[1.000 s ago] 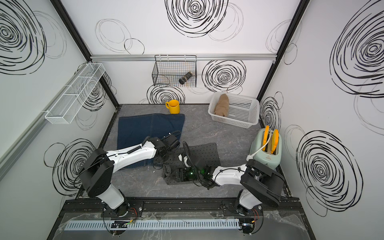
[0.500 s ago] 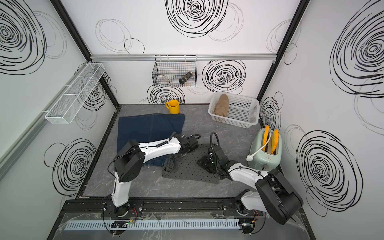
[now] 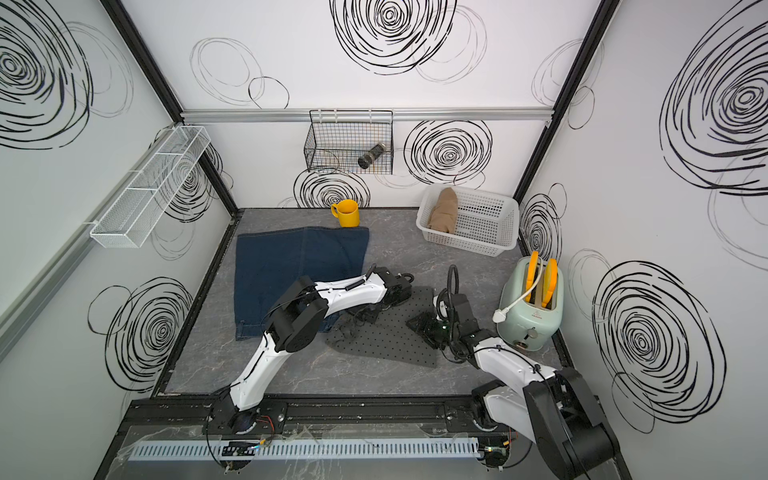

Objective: Roll up the skirts
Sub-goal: Roll the skirt at the center of the board.

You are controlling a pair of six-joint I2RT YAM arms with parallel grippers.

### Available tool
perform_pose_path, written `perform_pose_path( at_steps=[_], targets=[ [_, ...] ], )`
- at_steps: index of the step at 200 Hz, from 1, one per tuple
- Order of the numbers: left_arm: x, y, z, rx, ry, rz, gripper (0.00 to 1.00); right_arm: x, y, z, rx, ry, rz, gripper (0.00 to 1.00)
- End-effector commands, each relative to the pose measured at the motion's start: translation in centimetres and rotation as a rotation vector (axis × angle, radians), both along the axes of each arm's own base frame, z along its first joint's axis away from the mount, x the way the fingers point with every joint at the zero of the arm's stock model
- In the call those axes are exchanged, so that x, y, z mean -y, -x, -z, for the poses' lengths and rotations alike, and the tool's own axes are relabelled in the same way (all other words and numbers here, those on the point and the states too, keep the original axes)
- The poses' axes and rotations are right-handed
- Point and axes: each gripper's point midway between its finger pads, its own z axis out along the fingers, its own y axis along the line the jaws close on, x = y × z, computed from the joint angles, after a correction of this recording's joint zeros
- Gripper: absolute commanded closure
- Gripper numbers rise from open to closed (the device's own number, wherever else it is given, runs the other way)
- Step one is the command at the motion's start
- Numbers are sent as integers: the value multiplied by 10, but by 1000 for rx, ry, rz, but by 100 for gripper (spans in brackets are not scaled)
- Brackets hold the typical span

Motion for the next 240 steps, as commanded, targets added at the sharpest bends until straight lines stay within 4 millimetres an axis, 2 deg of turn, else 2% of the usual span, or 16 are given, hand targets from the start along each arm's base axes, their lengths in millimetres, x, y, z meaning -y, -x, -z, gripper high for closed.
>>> perform_pose_path(
  at_steps=[1, 28, 54, 78, 90, 108, 133, 168, 179, 198, 240],
  targets=[
    [27, 13, 45, -94, 193, -86, 74, -1, 5, -4, 17, -9, -33, 49],
    [38, 23, 57, -158, 371, -154, 66, -7, 11, -16, 77, -61, -67, 49],
    [47, 22, 53, -175, 502, -182, 59, -23, 18, -38, 174, -130, -119, 48],
    [54, 23, 51, -190, 530, -167, 44, -43, 22, -51, 238, -152, -152, 46],
    [57, 23, 51, -197, 543, -162, 43, -55, 24, -55, 236, -173, -175, 47],
    [58, 23, 52, -198, 552, -160, 37, -72, 24, -55, 194, -179, -213, 51],
    [56, 20, 48, -183, 547, -159, 35, -95, 21, -57, 170, -241, -261, 57],
    [55, 15, 35, -156, 554, -146, 36, -112, 9, -54, 147, -243, -281, 59],
    [53, 14, 30, -141, 542, -139, 35, -116, 6, -59, 171, -236, -285, 56],
    [51, 11, 22, -122, 542, -137, 33, -118, 2, -62, 194, -214, -270, 42],
    [60, 11, 13, -132, 587, -141, 33, -135, 13, -48, 145, -222, -307, 38]
  ],
)
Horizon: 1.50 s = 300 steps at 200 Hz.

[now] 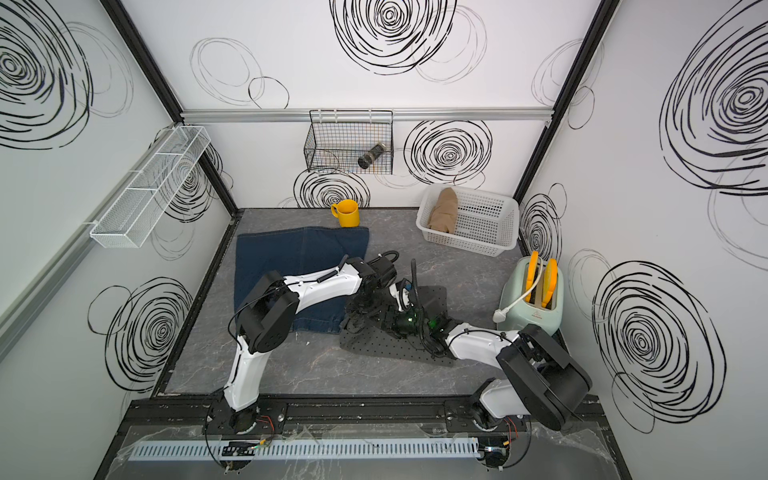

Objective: Roll up the skirts
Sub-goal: Roll the skirt at the center of the board.

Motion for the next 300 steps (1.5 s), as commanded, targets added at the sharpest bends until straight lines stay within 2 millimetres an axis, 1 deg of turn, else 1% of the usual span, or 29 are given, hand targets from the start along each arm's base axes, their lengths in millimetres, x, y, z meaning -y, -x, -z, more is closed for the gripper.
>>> perform_pose_path(
  at_steps=[1, 23, 33, 39, 58, 72, 82, 98, 112, 124, 138, 172, 181, 196, 218, 227, 239, 247, 277, 291, 293, 300],
  targets=[
    [16, 10, 15, -44, 51, 16, 33, -12, 3, 3, -2, -12, -13, 38],
    [21, 9, 10, -44, 65, 19, 33, -21, 7, 5, -5, -13, -31, 37],
    [21, 9, 9, -42, 61, 15, 33, -25, 6, 7, -6, 6, -34, 33],
    [22, 9, 8, -42, 62, 16, 33, -27, 5, 7, -4, 13, -34, 29],
    [22, 9, 8, -39, 60, 13, 33, -30, 0, 6, 2, 31, -23, 12],
    [22, 9, 8, -38, 62, 11, 33, -31, -3, 8, 4, 49, -19, 6],
    [22, 10, 8, -38, 58, 12, 33, -32, -3, 11, 0, 57, -12, 3],
    [18, 9, 8, -33, 45, 8, 33, -36, -4, 14, -15, 60, -21, 4],
    [16, 9, 9, -36, 46, 13, 33, -38, -4, 16, -17, 53, -27, 9],
    [15, 10, 7, -34, 41, 25, 33, -40, -4, 16, -18, 43, -42, 18],
    [14, 11, 7, -33, 29, 37, 32, -43, -3, 15, -14, 21, -57, 32],
    [12, 11, 3, -26, 45, 50, 29, -48, -1, 13, -6, -38, -84, 78],
    [13, 10, 1, -22, 50, 53, 26, -47, 0, 14, -8, -44, -87, 85],
    [14, 9, -5, -13, 57, 63, 21, -45, 2, 15, -9, -45, -86, 92],
    [12, 0, -21, 20, 62, 70, 12, -39, 9, 17, -21, -74, -87, 100],
    [9, -5, -30, 37, 71, 66, 8, -35, 12, 19, -33, -83, -84, 100],
    [4, -12, -44, 60, 91, 58, 0, -29, 17, 24, -48, -81, -82, 100],
    [2, -17, -54, 75, 115, 51, 4, -27, 20, 25, -56, -88, -82, 100],
    [-12, -33, -94, 131, 218, 21, 4, -15, 27, 27, -101, -137, -74, 100],
    [-20, -37, -108, 143, 266, 9, 4, -9, 30, 35, -124, -124, -70, 100],
    [-21, -38, -110, 145, 273, 6, 3, -10, 29, 31, -110, -136, -71, 100],
    [-24, -38, -115, 147, 299, 1, 3, -9, 29, 32, -109, -139, -74, 100]
  ],
)
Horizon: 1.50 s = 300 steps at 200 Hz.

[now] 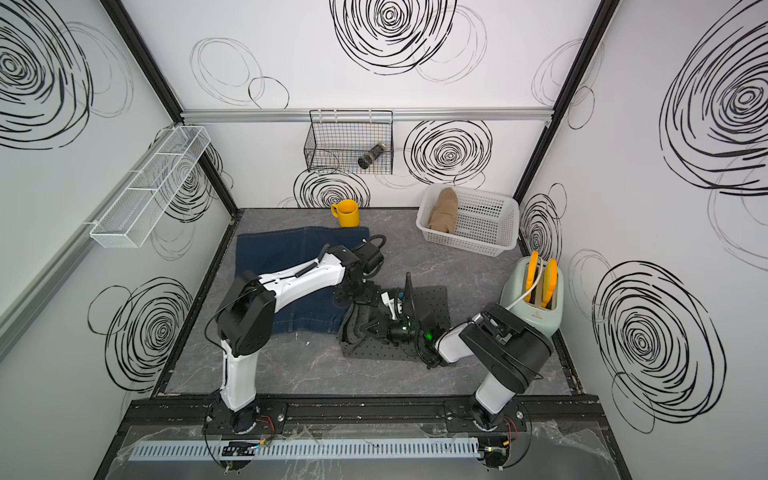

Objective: Roll up the skirts
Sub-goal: Roll the skirt at the center of the board.

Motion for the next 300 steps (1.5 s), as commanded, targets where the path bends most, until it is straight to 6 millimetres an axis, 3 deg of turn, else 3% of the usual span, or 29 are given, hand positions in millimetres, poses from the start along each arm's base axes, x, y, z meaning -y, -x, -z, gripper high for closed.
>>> perform_pose_path(
  at_steps=[1, 26, 59, 64, 89, 108, 148, 169, 196, 219, 245, 277, 300],
  targets=[
    [-2, -12, -51, 87, 156, 2, 3, 4, 11, 2, -49, -35, -35, 100],
    [-18, -8, -58, 95, 201, -8, 4, 11, 13, 8, -79, -42, -28, 100],
    [-51, 16, -44, 100, 226, -75, 0, 17, 13, 13, -99, -31, -27, 100],
    [-54, 23, -39, 88, 247, -82, 4, 18, 13, 13, -102, -28, -25, 100],
    [-45, 59, -15, 12, 421, -59, 22, 21, 9, 18, -101, 3, -24, 100],
    [-32, 74, -2, -11, 534, -43, 23, 23, 5, 23, -101, 33, -28, 100],
    [-6, 64, 2, 16, 680, -28, 27, 21, -6, 32, -84, 100, -75, 100],
    [9, 64, 1, 30, 694, 12, 40, 23, -10, 37, -72, 141, -92, 99],
    [28, 70, 9, 31, 648, 72, 58, 29, -15, 45, -101, 152, -108, 98],
    [32, 71, 24, -3, 629, 60, 73, 36, -17, 53, -126, 170, -110, 96],
    [41, 68, 26, 8, 540, 85, 87, 37, -17, 54, -123, 185, -121, 89],
    [38, 68, 47, 8, 240, 93, 93, 41, -23, 50, -105, 219, -92, 66],
    [35, 60, 49, 58, 31, 94, 95, 49, -32, 51, -112, 318, -43, 55]
  ],
)
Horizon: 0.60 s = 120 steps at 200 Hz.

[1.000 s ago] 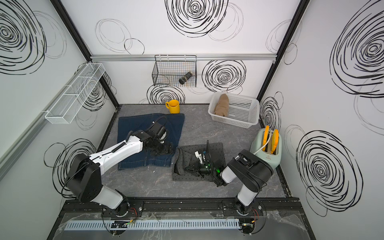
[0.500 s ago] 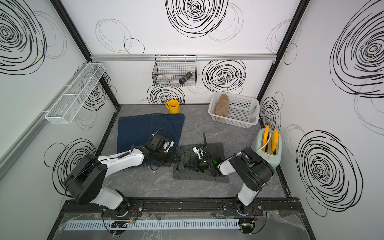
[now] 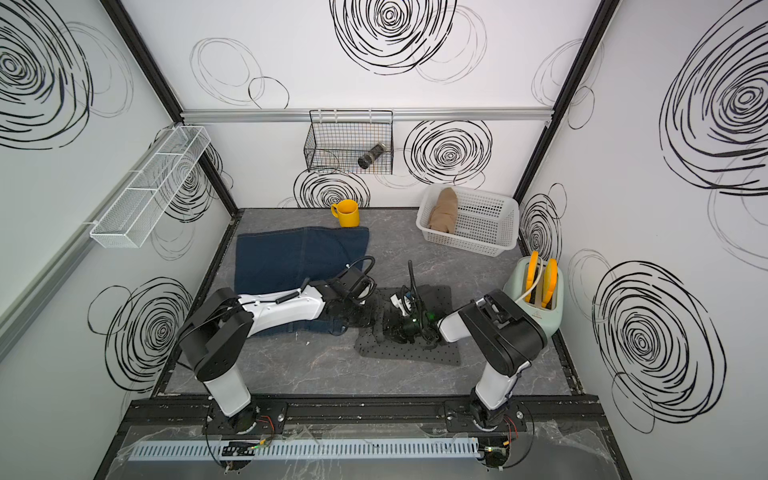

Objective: Roll up the skirts
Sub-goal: Roll the skirt at the center of the board.

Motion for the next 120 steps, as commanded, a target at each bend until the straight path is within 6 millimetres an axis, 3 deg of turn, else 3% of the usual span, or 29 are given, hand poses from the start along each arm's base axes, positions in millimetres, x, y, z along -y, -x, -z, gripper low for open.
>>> perform_pose_path(
  at_steps=[1, 39, 85, 99, 120],
  targets=[
    [-19, -6, 10, 75, -277, -12, 95, 13, -9, 7, 3, 130, 46, 54],
    [-7, -11, 20, 66, -333, -21, 95, 40, -16, 9, -55, 214, 169, 43],
    [1, -17, 15, 87, -330, -11, 95, 66, -25, -15, 6, 201, 271, 38],
    [3, -17, 11, 113, -338, -5, 95, 78, -31, -20, 18, 210, 314, 43],
    [12, -11, 8, 128, -336, 26, 95, 82, -39, -31, 55, 153, 327, 60]
  ],
)
